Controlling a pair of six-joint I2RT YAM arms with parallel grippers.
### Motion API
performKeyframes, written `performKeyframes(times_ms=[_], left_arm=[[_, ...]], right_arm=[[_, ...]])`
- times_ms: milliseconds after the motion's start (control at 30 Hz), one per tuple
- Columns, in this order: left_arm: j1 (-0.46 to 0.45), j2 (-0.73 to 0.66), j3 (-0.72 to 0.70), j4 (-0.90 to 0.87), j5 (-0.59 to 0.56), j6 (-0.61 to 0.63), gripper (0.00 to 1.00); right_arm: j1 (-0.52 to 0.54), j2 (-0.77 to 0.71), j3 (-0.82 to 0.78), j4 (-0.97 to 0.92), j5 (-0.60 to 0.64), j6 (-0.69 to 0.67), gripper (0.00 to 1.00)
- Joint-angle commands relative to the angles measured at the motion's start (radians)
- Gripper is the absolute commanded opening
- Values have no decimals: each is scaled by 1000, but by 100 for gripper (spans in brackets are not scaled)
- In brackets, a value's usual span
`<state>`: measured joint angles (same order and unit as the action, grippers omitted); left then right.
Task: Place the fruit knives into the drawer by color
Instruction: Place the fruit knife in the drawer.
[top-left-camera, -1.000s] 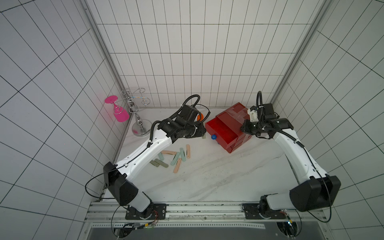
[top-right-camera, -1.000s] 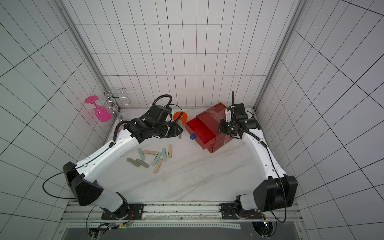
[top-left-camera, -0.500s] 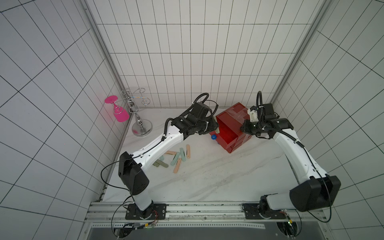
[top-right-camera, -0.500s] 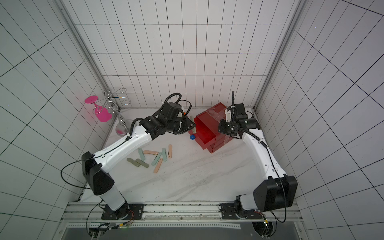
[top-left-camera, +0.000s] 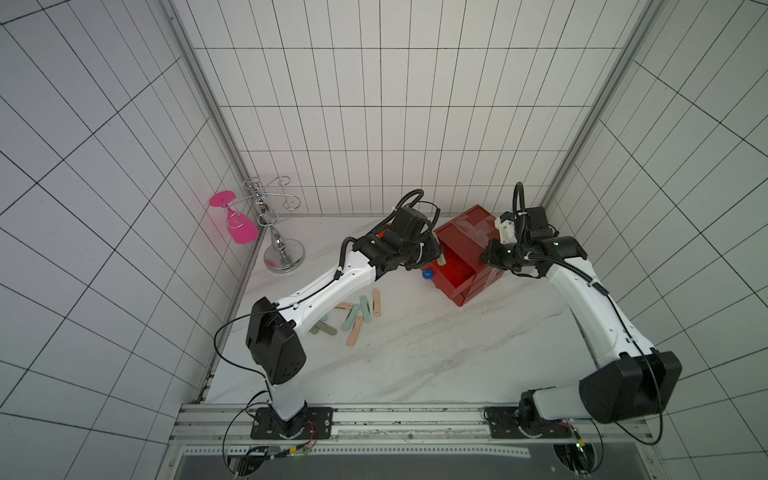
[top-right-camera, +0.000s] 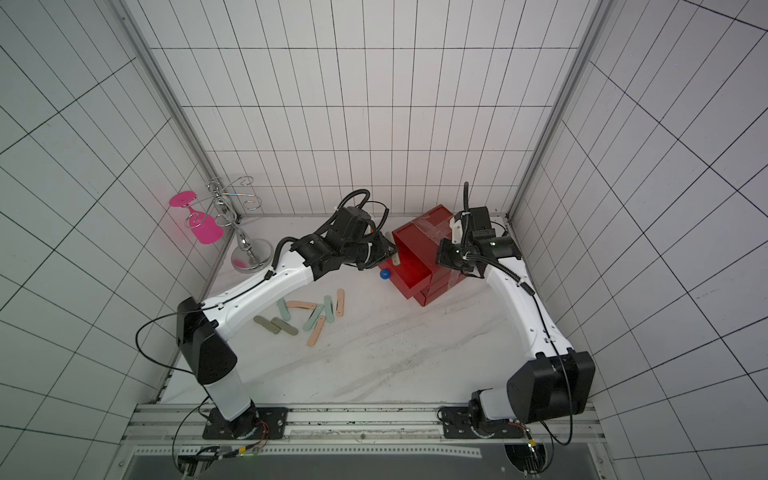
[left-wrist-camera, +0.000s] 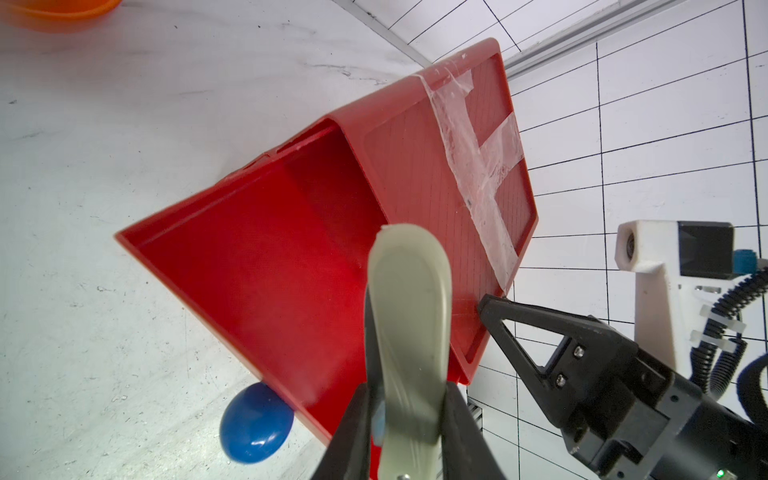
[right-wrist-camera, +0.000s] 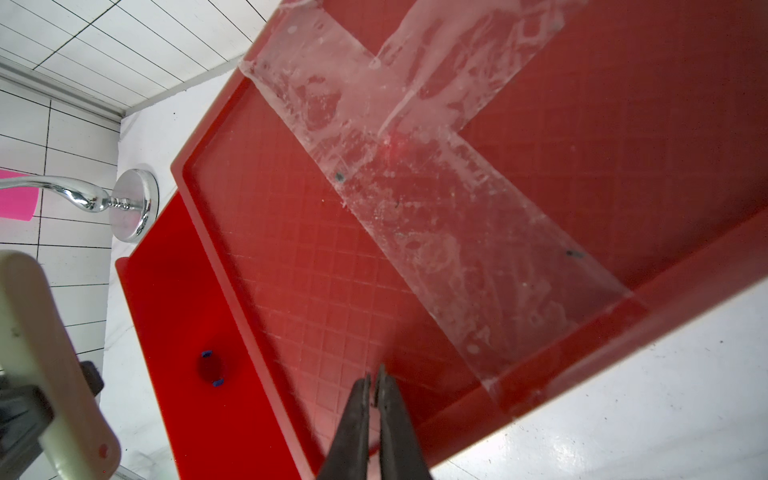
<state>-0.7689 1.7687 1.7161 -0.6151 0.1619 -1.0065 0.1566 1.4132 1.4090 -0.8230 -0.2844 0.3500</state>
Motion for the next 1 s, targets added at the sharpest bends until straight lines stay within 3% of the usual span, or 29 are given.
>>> performKeyframes(times_ms=[0,567,967], left_arm=[[-3,27,-18,40,-31,-21,27],[-2,61,-63,63,-59,-39,29],[-2,66,-71,63,-59,-40,39]], right_arm=[[-9,18,-50,-160,1,-13,10],[-10,23,-61,-158,1,-20,11],[-10,24,-64,-159,2,-22,11]])
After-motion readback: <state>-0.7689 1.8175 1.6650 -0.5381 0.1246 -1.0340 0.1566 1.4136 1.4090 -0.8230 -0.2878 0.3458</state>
